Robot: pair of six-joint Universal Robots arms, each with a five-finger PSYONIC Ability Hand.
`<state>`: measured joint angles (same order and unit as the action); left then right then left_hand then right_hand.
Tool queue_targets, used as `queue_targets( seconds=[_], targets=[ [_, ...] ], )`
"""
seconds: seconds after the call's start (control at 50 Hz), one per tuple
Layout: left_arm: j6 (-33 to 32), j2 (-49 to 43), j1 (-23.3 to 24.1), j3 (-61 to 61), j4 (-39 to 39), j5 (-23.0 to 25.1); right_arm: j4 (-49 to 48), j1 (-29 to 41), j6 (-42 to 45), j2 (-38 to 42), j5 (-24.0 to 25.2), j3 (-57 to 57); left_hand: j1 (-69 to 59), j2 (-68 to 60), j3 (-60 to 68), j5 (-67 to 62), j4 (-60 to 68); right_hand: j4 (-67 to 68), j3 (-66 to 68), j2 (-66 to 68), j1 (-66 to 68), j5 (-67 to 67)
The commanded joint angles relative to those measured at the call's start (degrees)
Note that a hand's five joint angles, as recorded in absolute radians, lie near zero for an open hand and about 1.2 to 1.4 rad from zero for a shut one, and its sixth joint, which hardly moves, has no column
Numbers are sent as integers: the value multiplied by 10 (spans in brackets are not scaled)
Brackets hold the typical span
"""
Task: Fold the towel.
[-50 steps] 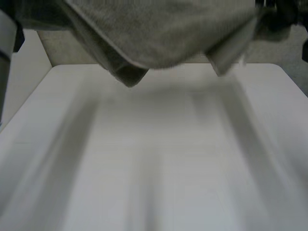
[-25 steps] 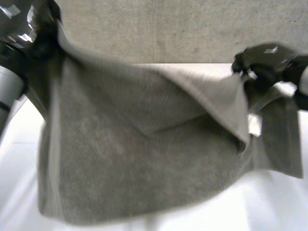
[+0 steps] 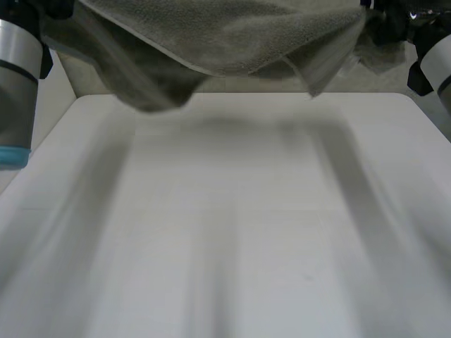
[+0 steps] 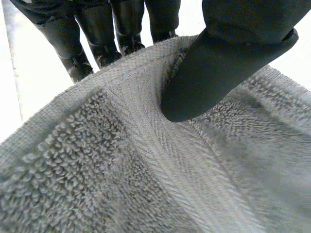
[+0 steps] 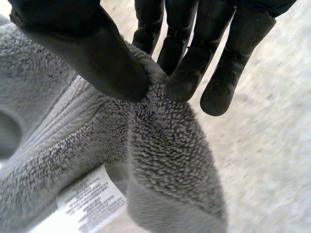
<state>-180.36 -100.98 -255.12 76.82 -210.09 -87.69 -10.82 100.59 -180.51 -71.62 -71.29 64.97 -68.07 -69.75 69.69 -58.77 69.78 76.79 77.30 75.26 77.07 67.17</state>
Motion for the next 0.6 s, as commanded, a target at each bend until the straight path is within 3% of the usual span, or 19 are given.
queue_targets(
  seconds=[0.02,0.14,0.18,0.32,0.34,0.36,0.38,0.48,0.6],
  targets=[
    [12,27,-1,128,-18,5,204,-13,39,87,86,-58,-119,-102,103,-112,102,32,27,47,29,28],
    [12,20,-5,233,-38,43,325,-17,154,162,84,-98,-119,-102,103,-112,102,32,27,47,29,28],
    [11,7,-6,269,-56,52,385,-21,234,210,64,-121,-119,-102,103,-112,102,32,27,47,29,28],
    [11,-55,-6,288,-71,55,372,-13,276,251,-5,-129,-119,-102,103,-112,102,-16,-21,-1,-19,-20],
    [11,-62,-6,287,-71,55,346,-12,276,250,-21,-123,-119,-102,103,-112,102,-381,-386,-365,-384,-385],
    [11,-62,-6,287,-71,55,345,-12,276,250,-21,-123,-119,-102,103,-112,102,-384,-390,-369,-387,-388],
    [11,-64,-5,286,-72,55,317,-12,276,247,-31,-115,-119,-102,103,-112,102,-668,-673,-653,-671,-672],
    [10,-66,-6,280,-74,54,266,-11,276,213,-34,-61,-119,-102,103,-112,102,-668,-673,-653,-671,-672],
    [11,-65,-10,276,-74,54,202,-10,276,71,-31,75,-119,-102,103,-112,102,-668,-673,-653,-671,-672]
  ],
)
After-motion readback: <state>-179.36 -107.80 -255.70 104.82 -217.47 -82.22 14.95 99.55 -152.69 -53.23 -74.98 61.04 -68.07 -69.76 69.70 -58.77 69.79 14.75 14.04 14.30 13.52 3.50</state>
